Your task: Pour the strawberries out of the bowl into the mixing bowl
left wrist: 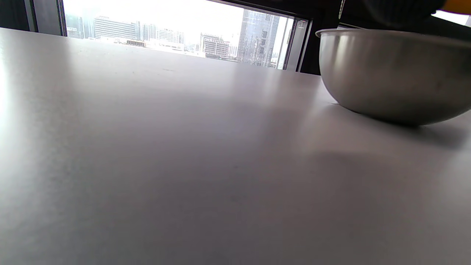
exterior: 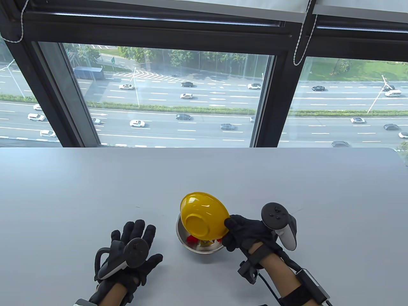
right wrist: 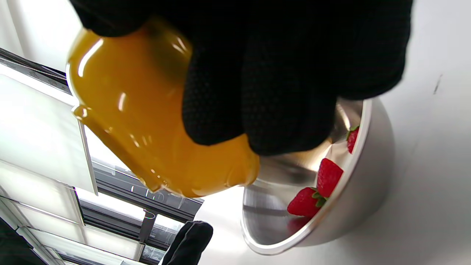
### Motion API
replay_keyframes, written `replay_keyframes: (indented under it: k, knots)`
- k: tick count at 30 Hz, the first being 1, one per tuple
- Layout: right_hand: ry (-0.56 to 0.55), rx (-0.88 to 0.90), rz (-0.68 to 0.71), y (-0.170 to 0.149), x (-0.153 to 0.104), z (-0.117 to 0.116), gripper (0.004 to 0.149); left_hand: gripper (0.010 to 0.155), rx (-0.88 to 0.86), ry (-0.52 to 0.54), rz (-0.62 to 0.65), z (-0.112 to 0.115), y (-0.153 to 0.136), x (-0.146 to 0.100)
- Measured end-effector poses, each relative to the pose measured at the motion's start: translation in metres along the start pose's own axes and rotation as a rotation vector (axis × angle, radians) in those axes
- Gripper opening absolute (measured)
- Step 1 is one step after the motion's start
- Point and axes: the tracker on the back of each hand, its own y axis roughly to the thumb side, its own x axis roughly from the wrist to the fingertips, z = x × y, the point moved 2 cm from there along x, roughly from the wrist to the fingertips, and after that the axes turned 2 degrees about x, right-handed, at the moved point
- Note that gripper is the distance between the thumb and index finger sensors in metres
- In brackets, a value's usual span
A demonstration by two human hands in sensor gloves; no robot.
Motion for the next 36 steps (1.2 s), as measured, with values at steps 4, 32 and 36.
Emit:
replay_keyframes:
  k: [4, 32, 36]
  knots:
    - [0.003, 0.002, 0.013, 0.001, -0.001, 0.002, 0.049, 0.089, -0.001, 0.001, 0.001, 0.000, 0.000, 0.000]
    - [-0.042, 0.212, 0.107, 0.005, -0.016, 0.050, 0.067, 0.089, -0.014, 0.005, 0.005, 0.000, 0.000, 0.000]
    - [-0.078, 0.246, 0.104, 0.000, -0.018, 0.061, 0.068, 0.089, -0.013, 0.004, 0.006, 0.001, 0.000, 0.000]
